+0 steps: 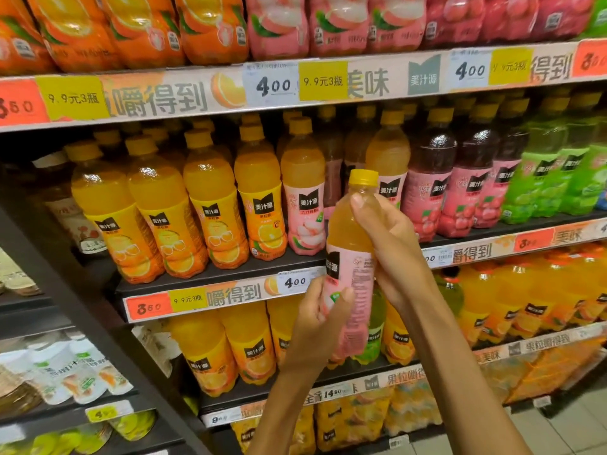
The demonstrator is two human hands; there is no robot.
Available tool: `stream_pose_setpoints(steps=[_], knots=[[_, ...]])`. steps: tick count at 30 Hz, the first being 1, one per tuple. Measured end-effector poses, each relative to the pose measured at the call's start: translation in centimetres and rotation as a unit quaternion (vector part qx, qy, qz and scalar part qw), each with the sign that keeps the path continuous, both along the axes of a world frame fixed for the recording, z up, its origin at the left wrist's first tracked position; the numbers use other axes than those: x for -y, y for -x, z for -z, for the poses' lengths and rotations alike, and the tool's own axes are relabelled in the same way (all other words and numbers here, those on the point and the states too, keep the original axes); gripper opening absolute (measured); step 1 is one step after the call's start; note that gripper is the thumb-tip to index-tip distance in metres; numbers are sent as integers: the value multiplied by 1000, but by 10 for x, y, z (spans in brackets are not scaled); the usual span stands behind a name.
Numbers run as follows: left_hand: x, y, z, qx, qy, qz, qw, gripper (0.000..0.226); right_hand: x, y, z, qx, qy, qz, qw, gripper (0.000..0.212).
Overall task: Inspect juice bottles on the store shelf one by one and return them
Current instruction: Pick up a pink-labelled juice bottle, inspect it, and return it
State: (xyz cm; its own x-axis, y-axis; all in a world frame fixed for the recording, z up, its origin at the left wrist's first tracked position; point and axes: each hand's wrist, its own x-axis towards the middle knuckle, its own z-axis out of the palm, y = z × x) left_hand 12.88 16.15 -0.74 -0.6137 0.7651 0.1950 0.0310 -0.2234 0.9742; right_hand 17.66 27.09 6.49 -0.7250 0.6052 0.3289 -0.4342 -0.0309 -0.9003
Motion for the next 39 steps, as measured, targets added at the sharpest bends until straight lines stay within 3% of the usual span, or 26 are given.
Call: stream_pose_setpoints(steps=[2, 4, 7, 9, 11, 15, 18, 22, 26, 28, 30, 32, 39], knots=[[-11, -7, 0, 14, 17, -39, 999, 22, -8, -3, -1, 21, 4, -18, 1000, 44], [-18, -11, 2, 49, 34, -42, 997, 41, -21, -7, -3, 32, 16, -30, 999, 45], [-23, -11, 8, 148, 4, 87, 985, 71, -40, -14, -5, 20, 60, -58, 996, 55], [-28, -16, 9, 184, -5, 158, 970, 76, -51, -17, -3, 0, 119, -126, 985, 54], [-34, -23, 10, 192, 14, 174, 966, 72, -61, -18, 1, -12, 141, -160, 977, 39], [-50, -28, 7, 103, 84, 77, 988, 58, -80, -24, 0, -3, 109, -123, 986, 21], [-63, -35, 1, 60, 72, 6, 996, 58, -90, -28, -3, 33, 26, -84, 996, 21], [-77, -53, -5, 55, 54, -64, 995, 59, -102, -28, -5, 46, 21, -109, 993, 25], [-75, -61, -3, 159, 30, -49, 986, 72, -114, -26, -1, 35, 70, -179, 981, 29], [-75, -68, -5, 182, 13, -26, 983, 73, -115, -25, 1, 27, 123, -219, 968, 33], [-79, -76, -7, 191, -2, -6, 982, 71, -114, -24, 3, 27, 184, -278, 942, 50], [-84, -82, -10, 201, -1, -3, 980, 69, -115, -25, 3, 19, 205, -310, 928, 51], [-81, -83, -19, 86, 80, -75, 990, 65, -120, -34, -1, 31, 107, -219, 969, 23]])
